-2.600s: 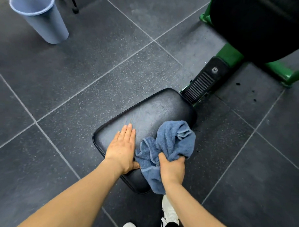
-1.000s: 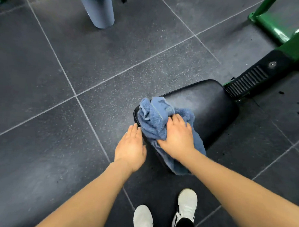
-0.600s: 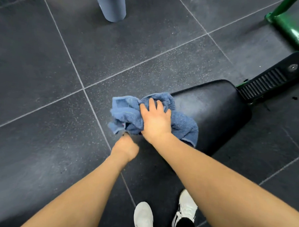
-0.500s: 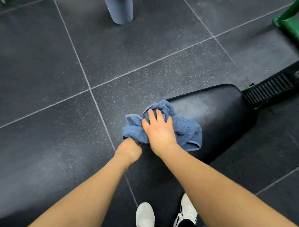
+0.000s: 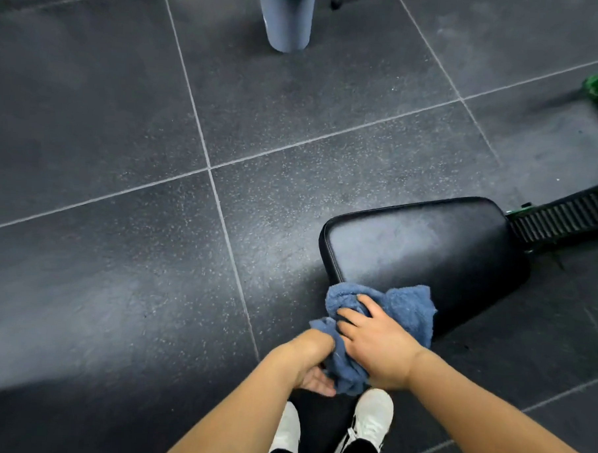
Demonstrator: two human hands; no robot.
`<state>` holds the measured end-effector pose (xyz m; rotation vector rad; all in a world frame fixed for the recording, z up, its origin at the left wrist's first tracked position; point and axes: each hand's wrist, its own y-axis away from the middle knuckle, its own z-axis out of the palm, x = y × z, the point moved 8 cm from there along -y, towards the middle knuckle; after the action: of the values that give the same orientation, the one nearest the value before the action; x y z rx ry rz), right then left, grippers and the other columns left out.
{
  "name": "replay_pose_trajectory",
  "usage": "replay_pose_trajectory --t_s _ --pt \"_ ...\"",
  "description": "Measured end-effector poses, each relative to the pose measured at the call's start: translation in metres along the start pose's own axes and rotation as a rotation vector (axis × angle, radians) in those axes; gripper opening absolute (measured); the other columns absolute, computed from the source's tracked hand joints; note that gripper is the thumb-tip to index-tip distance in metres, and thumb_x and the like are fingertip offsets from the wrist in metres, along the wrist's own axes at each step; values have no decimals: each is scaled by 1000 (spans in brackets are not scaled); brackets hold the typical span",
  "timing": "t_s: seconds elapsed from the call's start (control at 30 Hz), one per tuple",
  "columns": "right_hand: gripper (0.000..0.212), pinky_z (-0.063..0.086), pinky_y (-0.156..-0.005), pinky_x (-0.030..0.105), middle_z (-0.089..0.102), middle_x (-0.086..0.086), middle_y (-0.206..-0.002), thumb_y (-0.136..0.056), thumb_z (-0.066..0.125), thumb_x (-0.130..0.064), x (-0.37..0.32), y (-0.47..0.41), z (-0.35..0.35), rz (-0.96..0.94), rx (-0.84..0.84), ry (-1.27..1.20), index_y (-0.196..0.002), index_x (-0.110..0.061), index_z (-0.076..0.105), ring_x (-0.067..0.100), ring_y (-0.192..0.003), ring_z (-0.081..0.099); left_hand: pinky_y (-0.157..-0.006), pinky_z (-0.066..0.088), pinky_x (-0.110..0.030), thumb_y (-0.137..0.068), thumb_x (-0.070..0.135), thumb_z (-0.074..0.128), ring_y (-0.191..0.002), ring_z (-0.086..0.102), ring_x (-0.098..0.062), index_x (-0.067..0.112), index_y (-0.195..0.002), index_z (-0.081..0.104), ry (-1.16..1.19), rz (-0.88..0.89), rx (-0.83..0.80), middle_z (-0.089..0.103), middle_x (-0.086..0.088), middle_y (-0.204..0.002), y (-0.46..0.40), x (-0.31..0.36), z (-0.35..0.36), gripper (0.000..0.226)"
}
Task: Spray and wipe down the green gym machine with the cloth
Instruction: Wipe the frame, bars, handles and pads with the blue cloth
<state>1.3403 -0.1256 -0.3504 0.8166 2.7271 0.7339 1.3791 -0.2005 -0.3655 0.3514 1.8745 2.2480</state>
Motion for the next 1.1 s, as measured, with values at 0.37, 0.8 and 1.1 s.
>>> replay_pose_trajectory --t_s 0.37,0.8,1.1 --pt "45 11 -114 54 60 -1 -106 -78 57 -51 69 -84 -64 70 20 26 -108 -19 63 22 -115 45 -84 52 -55 -96 12 39 -102 64 -36 7 -114 59 475 302 371 65 -19 -115 -9 95 -78 27" --pt "35 38 -67 30 67 6 -90 -81 54 -54 188 -95 -75 401 236 -570 -71 -21 46 30 -89 63 -96 37 -33 -100 33 34 -119 52 -30 12 -129 51 -198 595 752 57 -14 -131 25 230 -78 39" --pt "36 35 -76 34 55 -1 -79 -75 36 -61 283 -13 -21 613 166 -640 -69 -26 35 30 -95 60 -108 33 -36 -97 49 35 -129 45 -30 17 -144 36 -550 645 485 49 -11 -142 -15 297 31 57"
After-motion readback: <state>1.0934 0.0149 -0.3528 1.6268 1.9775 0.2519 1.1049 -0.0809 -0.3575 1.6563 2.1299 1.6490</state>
